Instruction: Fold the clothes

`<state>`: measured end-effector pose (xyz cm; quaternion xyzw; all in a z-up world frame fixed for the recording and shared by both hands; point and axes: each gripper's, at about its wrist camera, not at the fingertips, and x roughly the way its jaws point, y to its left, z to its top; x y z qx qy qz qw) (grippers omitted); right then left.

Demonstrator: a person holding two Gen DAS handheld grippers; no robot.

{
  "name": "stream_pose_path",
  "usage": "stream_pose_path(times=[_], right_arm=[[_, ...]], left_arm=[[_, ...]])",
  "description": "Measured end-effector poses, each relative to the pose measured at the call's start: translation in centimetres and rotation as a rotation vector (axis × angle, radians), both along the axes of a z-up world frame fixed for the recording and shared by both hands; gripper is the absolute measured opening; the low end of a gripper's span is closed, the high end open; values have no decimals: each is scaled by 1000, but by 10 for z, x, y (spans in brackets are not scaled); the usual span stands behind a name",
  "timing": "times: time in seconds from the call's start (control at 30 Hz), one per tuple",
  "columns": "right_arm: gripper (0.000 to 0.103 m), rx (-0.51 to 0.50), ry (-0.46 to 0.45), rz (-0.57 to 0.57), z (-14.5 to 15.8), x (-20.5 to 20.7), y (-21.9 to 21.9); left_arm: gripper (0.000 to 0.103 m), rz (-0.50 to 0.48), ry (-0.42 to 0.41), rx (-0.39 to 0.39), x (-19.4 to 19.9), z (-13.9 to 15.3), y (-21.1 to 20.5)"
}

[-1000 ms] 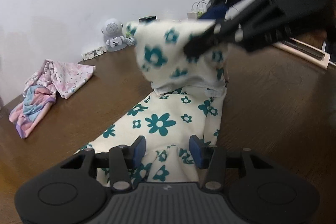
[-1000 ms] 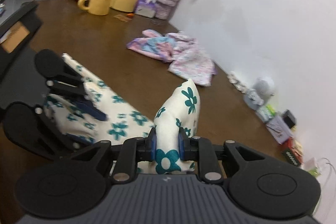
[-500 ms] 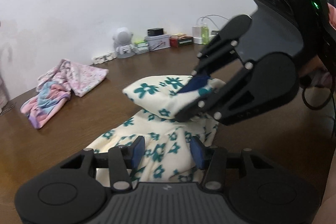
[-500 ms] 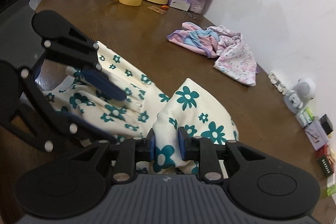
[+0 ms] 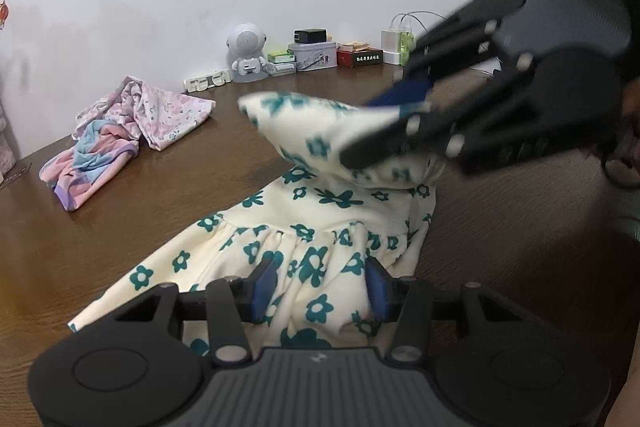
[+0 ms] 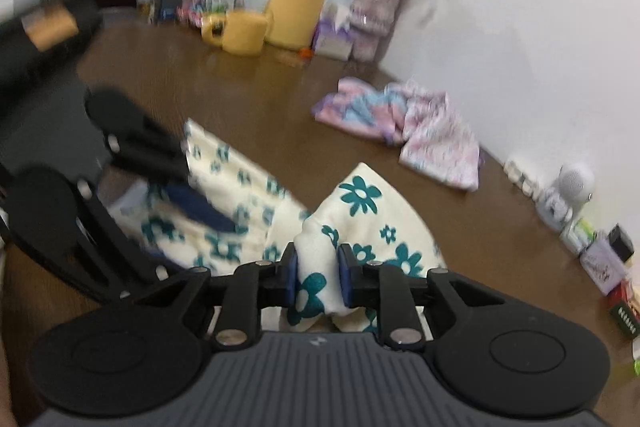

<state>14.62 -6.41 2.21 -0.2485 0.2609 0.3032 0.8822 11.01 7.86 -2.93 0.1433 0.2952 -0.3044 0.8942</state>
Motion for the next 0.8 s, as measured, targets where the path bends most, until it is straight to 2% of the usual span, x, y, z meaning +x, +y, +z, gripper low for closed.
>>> stream_pose_path(times=[0.07, 0.27, 0.33, 0.4, 0.53, 0.63, 0.7, 0.8], right_arm=[[20, 1, 2, 29, 2, -2, 1], [21, -64, 61, 63, -25, 4, 14], [28, -65, 57, 70, -26, 1, 16], [40, -9, 93, 79, -21, 2, 9], [42, 215, 191, 57, 2, 8, -29], [43, 344, 196, -14, 16, 13, -65], [43, 318, 162, -85, 14, 17, -78], [43, 315, 194, -108, 2, 24, -83]], left_arm=[[48, 0, -1, 6, 0, 0, -1], [48, 5, -2, 7, -1, 0, -2], [49, 3, -3, 9, -2, 1, -1], [55, 1, -9, 6, -5, 5, 2], [57, -11, -13, -68, -15, 22, 19], [60, -4, -32, -130, -20, 37, 29], [60, 10, -65, -136, -17, 45, 25], [59, 18, -95, -130, -4, 51, 10]])
